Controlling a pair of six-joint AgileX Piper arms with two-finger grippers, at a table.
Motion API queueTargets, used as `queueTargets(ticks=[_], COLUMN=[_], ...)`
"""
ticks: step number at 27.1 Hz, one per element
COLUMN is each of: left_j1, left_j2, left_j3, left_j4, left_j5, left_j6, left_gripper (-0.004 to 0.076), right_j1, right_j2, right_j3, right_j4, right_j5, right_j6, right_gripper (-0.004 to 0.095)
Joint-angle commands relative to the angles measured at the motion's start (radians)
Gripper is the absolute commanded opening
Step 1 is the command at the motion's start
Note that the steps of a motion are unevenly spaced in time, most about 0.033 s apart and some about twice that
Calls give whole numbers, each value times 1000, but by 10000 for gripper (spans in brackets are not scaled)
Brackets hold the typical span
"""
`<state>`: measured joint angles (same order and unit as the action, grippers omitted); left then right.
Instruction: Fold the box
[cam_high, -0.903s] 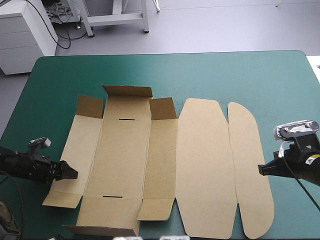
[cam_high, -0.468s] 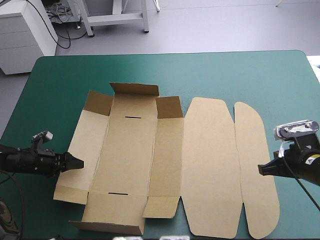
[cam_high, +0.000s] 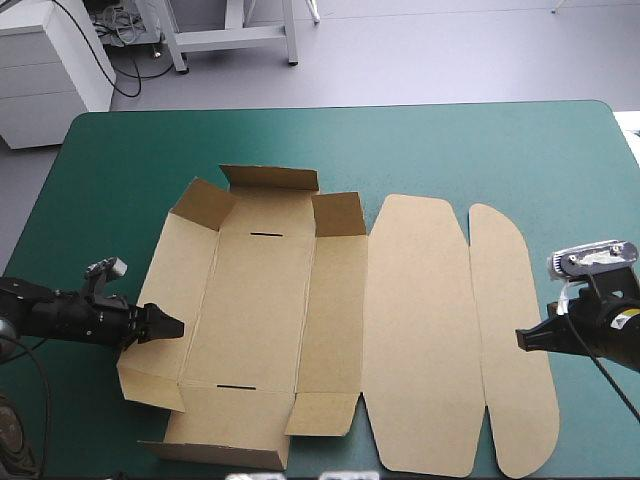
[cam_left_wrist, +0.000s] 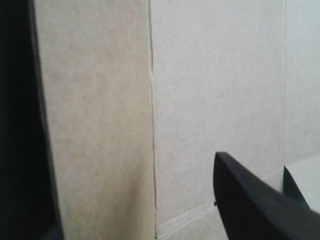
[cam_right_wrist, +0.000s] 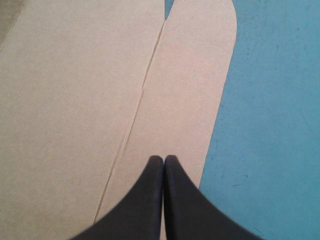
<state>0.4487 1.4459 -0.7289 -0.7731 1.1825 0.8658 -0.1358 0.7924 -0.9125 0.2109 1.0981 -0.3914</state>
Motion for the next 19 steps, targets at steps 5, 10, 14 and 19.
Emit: queueTargets(ticks=[5,10,14,19], left_j1=[-40,-40,-40,-40], left_j2=[-20,-20,-20,-20], left_j3=[-16,-16,-24,-43], left_j4=[-23,6,31,31], left_j5=[120,120,120,120], left_j6=[-6,-17,-21,-21], left_gripper=[400,226,29,-8], right_j1=[-4,-4,-4,-4], right_j2=[-6,-6,-6,-6], right_j3=[-25,-25,-25,-25], right_j4=[14,14,14,14], right_j5=[-49,-49,-49,-49], right_j6=[-9,-9,-9,-9], right_gripper=[-20,-19,-19,-19])
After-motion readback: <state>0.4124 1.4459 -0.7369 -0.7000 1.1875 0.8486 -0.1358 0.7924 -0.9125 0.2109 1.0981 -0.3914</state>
